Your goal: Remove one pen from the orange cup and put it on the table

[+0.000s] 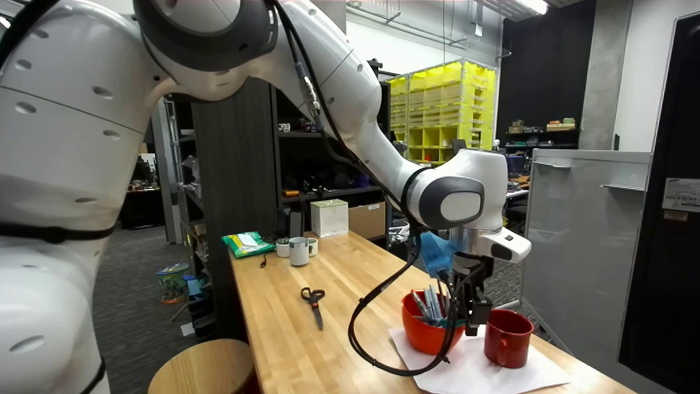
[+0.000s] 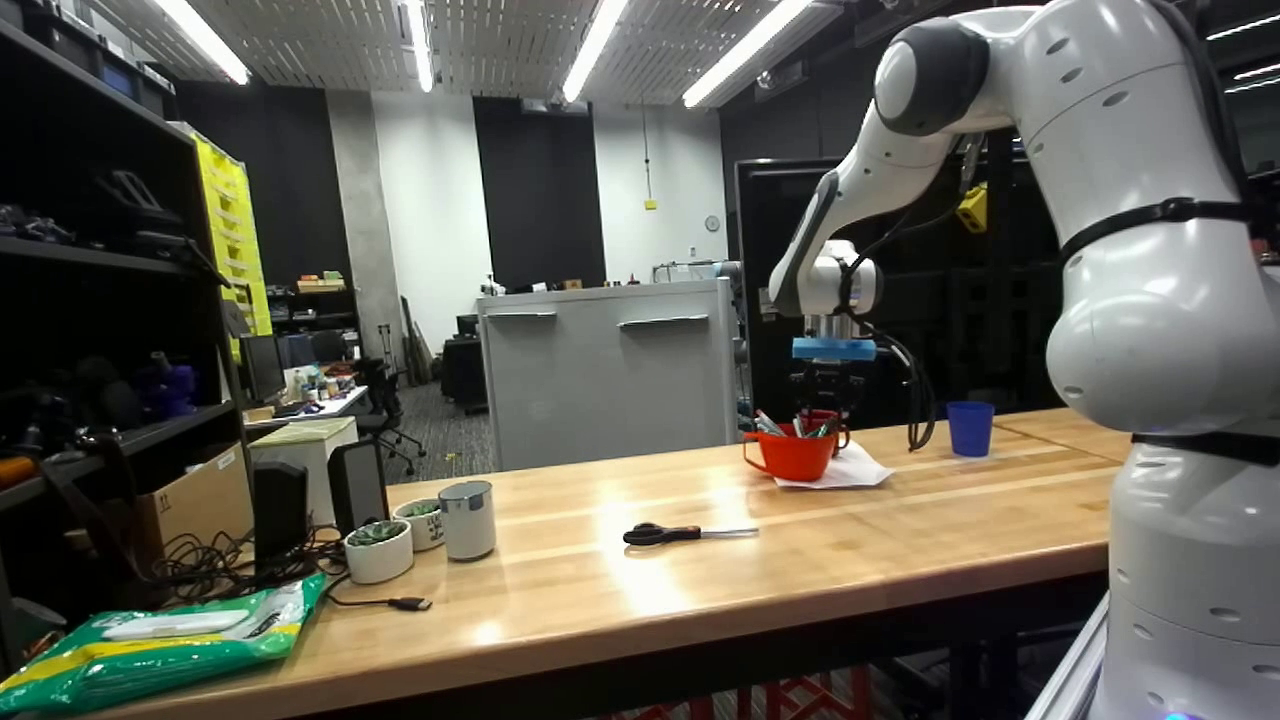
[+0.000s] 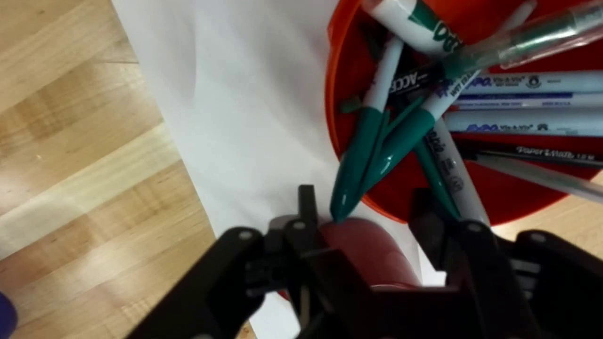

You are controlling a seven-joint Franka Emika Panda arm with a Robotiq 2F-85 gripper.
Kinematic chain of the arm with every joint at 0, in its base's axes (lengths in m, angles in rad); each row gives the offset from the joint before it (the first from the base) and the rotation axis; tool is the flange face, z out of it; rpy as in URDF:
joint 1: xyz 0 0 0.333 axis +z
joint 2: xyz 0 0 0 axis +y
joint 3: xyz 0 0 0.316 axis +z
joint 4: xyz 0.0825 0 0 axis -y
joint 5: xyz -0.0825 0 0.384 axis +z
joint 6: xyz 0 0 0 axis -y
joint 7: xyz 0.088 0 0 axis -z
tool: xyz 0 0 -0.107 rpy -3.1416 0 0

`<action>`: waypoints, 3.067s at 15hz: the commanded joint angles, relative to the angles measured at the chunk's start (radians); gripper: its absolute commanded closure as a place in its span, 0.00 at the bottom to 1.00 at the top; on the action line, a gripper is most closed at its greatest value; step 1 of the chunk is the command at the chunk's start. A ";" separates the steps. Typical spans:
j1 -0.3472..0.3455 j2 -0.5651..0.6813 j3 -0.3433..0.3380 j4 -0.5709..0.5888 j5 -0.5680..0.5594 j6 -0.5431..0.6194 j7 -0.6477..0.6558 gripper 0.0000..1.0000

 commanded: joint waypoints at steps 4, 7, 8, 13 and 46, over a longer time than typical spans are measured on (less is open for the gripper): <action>0.015 -0.003 -0.004 -0.001 0.005 -0.005 0.013 0.99; 0.022 -0.005 -0.004 -0.005 -0.002 0.000 0.013 1.00; 0.026 -0.007 -0.004 -0.007 -0.006 0.002 0.014 1.00; 0.047 -0.027 -0.006 -0.027 -0.029 0.025 0.014 1.00; 0.082 -0.137 0.006 -0.144 -0.101 0.056 -0.006 0.33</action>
